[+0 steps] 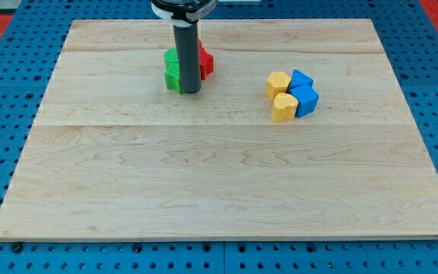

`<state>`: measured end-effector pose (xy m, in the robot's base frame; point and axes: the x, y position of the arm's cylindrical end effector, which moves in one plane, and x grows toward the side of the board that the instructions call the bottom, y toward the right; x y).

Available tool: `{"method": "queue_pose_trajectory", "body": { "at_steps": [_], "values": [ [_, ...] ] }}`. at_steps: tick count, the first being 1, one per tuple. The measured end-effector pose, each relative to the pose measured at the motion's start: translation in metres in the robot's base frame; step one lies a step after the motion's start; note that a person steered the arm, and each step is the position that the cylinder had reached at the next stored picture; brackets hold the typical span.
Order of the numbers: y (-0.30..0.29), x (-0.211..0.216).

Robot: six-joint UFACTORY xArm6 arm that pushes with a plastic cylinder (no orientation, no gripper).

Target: Move blue blocks and yellow heart away from the hexagon

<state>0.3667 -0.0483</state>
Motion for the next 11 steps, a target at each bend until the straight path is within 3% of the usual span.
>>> {"method": "queue_pose_trajectory", "body": {
  "at_steps": [3, 4, 5, 6, 9, 11],
  "values": [
    [-0.006, -0.003],
    [0.044, -0.018],
    [0.148, -0.019],
    [0.214, -0.020],
    [0.272, -0.037],
    [0.263, 0.060]
  ]
}}
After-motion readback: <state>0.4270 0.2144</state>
